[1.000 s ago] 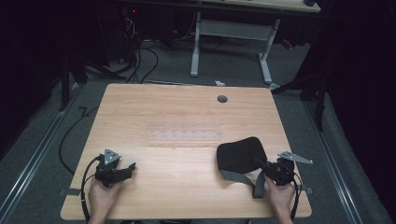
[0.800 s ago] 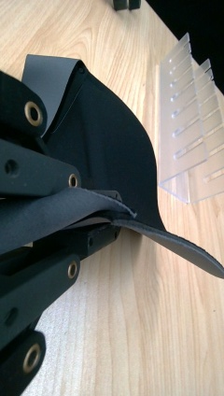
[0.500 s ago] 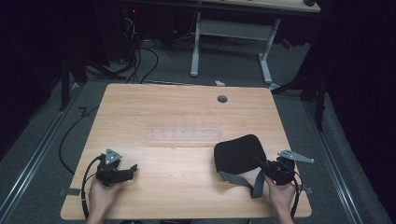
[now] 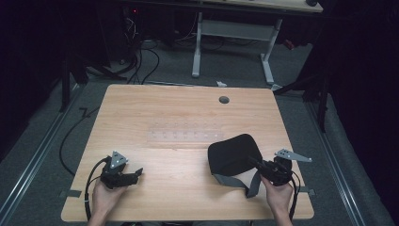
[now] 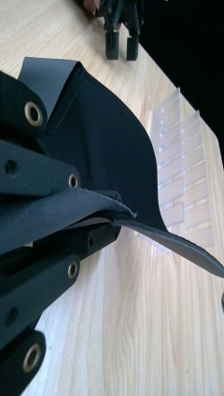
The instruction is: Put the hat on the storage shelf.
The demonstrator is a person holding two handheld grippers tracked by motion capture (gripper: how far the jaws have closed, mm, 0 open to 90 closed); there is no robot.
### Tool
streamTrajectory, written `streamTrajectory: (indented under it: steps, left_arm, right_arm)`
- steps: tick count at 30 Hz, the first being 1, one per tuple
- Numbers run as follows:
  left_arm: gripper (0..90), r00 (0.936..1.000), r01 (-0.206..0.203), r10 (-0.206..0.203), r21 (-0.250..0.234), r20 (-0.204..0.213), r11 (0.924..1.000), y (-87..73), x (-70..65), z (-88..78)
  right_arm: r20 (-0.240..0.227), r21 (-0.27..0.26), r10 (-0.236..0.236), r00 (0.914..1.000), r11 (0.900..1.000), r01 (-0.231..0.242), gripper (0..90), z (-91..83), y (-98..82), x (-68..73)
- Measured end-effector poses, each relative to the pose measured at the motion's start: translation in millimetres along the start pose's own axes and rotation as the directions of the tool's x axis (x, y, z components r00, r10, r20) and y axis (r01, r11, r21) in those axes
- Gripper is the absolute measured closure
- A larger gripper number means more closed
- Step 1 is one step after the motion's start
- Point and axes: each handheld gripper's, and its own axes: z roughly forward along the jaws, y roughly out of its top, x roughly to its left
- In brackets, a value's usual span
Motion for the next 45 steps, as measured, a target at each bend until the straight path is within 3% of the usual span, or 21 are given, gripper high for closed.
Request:
streamTrajectory:
  steps: [9, 13, 16, 17, 18, 19, 20, 23, 25, 31, 33, 37, 40, 41, 45]
  left_arm:
    - [21.5, 0.9949, -0.022, 0.022, 0.003, 0.099, 0.9997, 5.3, -24.1, -4.2]
    - [21.1, 0.9877, -0.054, 0.052, 0.004, 0.147, 0.9986, 4.6, -38.2, -5.4]
    - [20.8, 0.9793, -0.076, 0.073, 0.008, 0.188, 0.9971, 3.2, -50.0, -6.3]
    - [20.8, 0.9717, -0.075, 0.069, 0.016, 0.226, 0.9971, 2.6, -57.8, -6.8]
    - [20.4, 0.9717, -0.075, 0.069, 0.016, 0.226, 0.9971, 2.6, -57.8, -6.8]
    - [20.0, 0.9612, -0.078, 0.066, 0.033, 0.268, 0.9964, 0.5, -65.9, -7.3]
    - [20.0, 0.9612, -0.078, 0.066, 0.033, 0.268, 0.9964, 0.5, -65.9, -7.3]
    - [20.0, 0.9473, -0.114, 0.094, 0.047, 0.306, 0.9924, -4.2, -77.4, -7.8]
    - [20.0, 0.9371, -0.11, 0.083, 0.06, 0.339, 0.9922, -5.1, -84.4, -7.8]
    - [22.0, 0.9252, -0.124, 0.083, 0.088, 0.37, 0.9885, -6.1, -97.4, -7.8]
    - [22.4, 0.918, -0.133, 0.091, 0.083, 0.386, 0.9876, -6.8, -101.7, -8.0]
    - [20.2, 0.9095, -0.157, 0.112, 0.08, 0.4, 0.9845, -9.3, -112.5, -5.2]
    - [18.2, 0.9067, -0.146, 0.105, 0.071, 0.409, 0.9866, -8.9, -117.2, -4.9]
    - [17.3, 0.901, -0.149, 0.109, 0.062, 0.42, 0.9869, -8.2, -120.8, -5.1]
    - [15.2, 0.8942, -0.159, 0.119, 0.058, 0.432, 0.9855, -7.7, -125.1, -6.1]
  right_arm:
    - [-0.035, 0.01, -0.017, 0.9993, 1.0, 0.017, 84.4, 4.7, 4.8, 9.6]
    - [-0.054, 0.019, -0.017, 0.9984, 1.0, 0.018, 84.5, 8.3, 5.5, 14.0]
    - [-0.064, 0.028, -0.027, 0.9976, 0.999, 0.029, 84.4, 12.4, 6.2, 18.6]
    - [-0.068, 0.03, -0.03, 0.9972, 0.999, 0.032, 84.4, 13.5, 6.4, 19.8]
    - [-0.068, 0.03, -0.03, 0.9972, 0.999, 0.032, 84.4, 13.5, 6.4, 19.8]
    - [-0.076, 0.031, -0.033, 0.9966, 0.999, 0.035, 84.4, 15.9, 6.9, 22.2]
    - [-0.076, 0.031, -0.033, 0.9966, 0.999, 0.035, 84.4, 15.9, 6.9, 22.2]
    - [-0.086, 0.036, -0.038, 0.9956, 0.999, 0.041, 84.4, 19.0, 7.8, 26.2]
    - [-0.097, 0.04, -0.038, 0.9945, 0.998, 0.042, 84.4, 22.2, 8.2, 30.1]
    - [-0.112, 0.052, -0.039, 0.9929, 0.998, 0.045, 84.4, 27.7, 9.5, 34.2]
    - [-0.112, 0.054, -0.037, 0.993, 0.998, 0.043, 84.4, 29.1, 10.0, 36.1]
    - [-0.117, 0.061, -0.037, 0.9925, 0.997, 0.045, 84.4, 30.8, 10.8, 39.3]
    - [-0.121, 0.067, -0.036, 0.9921, 0.997, 0.044, 84.4, 33.4, 10.8, 41.1]
    - [-0.122, 0.067, -0.037, 0.9918, 0.997, 0.046, 84.4, 34.5, 10.8, 41.9]
    - [-0.133, 0.078, -0.042, 0.9903, 0.996, 0.053, 84.4, 39.2, 10.9, 46.4]
